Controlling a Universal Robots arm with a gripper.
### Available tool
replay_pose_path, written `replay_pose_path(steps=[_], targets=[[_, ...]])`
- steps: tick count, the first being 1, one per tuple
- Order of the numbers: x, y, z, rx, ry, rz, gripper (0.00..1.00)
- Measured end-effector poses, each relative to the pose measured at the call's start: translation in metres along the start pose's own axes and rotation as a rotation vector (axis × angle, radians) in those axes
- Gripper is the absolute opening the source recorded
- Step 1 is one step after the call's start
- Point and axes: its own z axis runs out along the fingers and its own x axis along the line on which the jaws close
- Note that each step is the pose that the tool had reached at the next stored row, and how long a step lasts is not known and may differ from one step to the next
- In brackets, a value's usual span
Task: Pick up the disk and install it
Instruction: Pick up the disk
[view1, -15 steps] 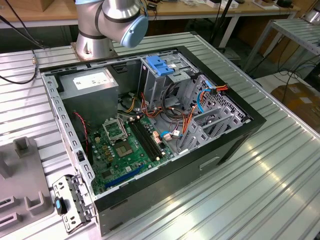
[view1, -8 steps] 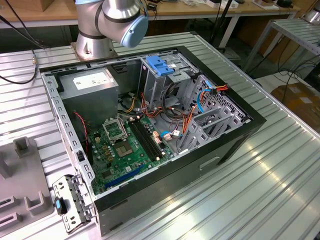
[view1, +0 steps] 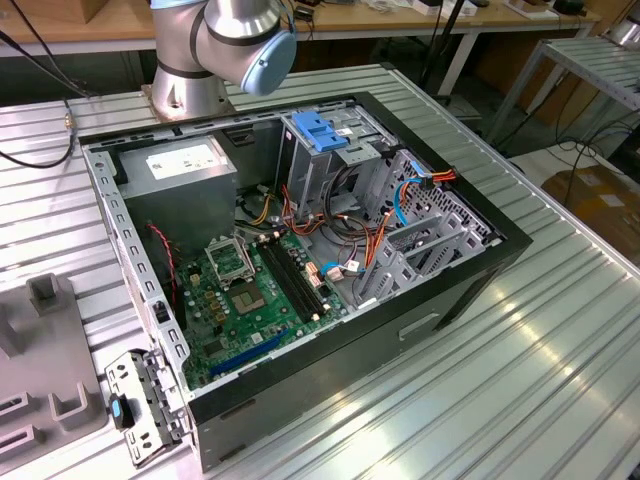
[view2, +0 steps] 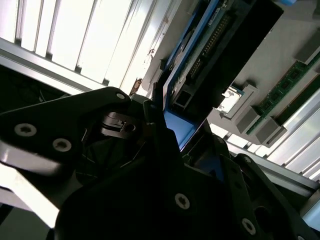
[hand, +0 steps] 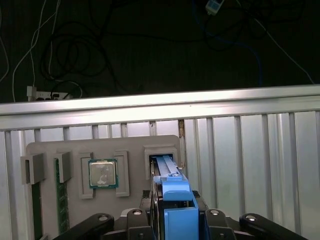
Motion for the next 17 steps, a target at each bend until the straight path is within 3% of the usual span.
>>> replay_pose_path(steps=[17], targets=[[0.0009, -0.0001, 0.0000, -0.0001, 0.0005, 0.000, 0.37]])
